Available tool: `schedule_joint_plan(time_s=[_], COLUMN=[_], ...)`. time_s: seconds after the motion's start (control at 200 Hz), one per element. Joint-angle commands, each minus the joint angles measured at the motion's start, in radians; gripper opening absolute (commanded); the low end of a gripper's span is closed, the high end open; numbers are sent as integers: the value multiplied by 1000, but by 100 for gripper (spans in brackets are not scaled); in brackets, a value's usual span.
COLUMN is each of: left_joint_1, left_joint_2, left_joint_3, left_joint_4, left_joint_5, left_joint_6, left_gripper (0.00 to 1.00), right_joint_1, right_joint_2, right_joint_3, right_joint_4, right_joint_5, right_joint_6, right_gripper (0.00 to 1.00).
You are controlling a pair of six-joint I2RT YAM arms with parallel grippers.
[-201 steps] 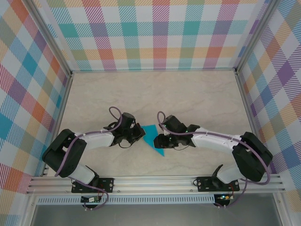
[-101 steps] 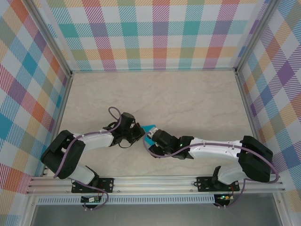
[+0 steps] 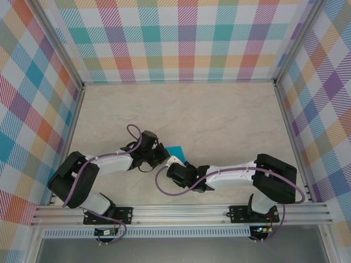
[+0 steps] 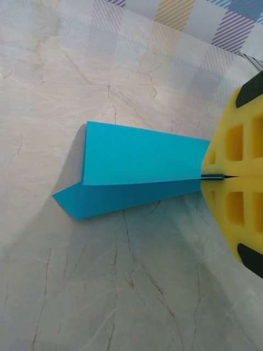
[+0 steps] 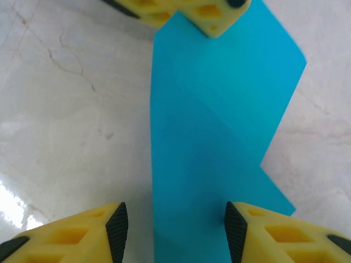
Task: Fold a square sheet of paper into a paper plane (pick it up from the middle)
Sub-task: Fold the wing for the fifth time at the center of the table.
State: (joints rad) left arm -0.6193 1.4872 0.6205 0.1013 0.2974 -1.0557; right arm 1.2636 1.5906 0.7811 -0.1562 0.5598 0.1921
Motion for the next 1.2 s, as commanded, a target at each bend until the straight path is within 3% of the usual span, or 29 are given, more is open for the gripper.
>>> schedule_joint_plan(time_s=[0.0, 0.465, 0.64, 0.895, 0.935, 0.98, 1.035, 1.09, 1.195], left_joint_1=[-7, -7, -7, -5, -5, -4, -1, 10, 46], left_joint_2=[-18, -30, -36, -48, -52, -59, -65, -69, -54], left_joint_3=[25, 33, 33, 35, 38, 43, 48, 48, 54], left_joint_4=[-27, -38, -53, -69, -81, -99, -118, -132, -152], left_joint_5=[13, 13, 8, -3, -10, -17, -26, -27, -5], left_joint_6=[-1, -3, 0, -6, -7, -6, -6, -9, -13], left_gripper=[0, 0, 0, 0, 4, 18, 26, 50, 58], right_joint_1=[8, 8, 8, 6, 6, 7, 6, 6, 5], right_joint_2=[6, 65, 59, 62, 62, 59, 54, 47, 41], right_joint_3=[-16, -32, -29, -36, -35, -36, -40, -51, -63], right_joint_4=[81, 105, 94, 89, 91, 94, 102, 131, 155], right_joint_5=[63, 91, 99, 103, 101, 100, 100, 97, 90], right_joint_6=[-20, -8, -2, 19, 26, 30, 35, 24, 10], right_gripper=[50, 45, 36, 15, 11, 9, 7, 7, 7])
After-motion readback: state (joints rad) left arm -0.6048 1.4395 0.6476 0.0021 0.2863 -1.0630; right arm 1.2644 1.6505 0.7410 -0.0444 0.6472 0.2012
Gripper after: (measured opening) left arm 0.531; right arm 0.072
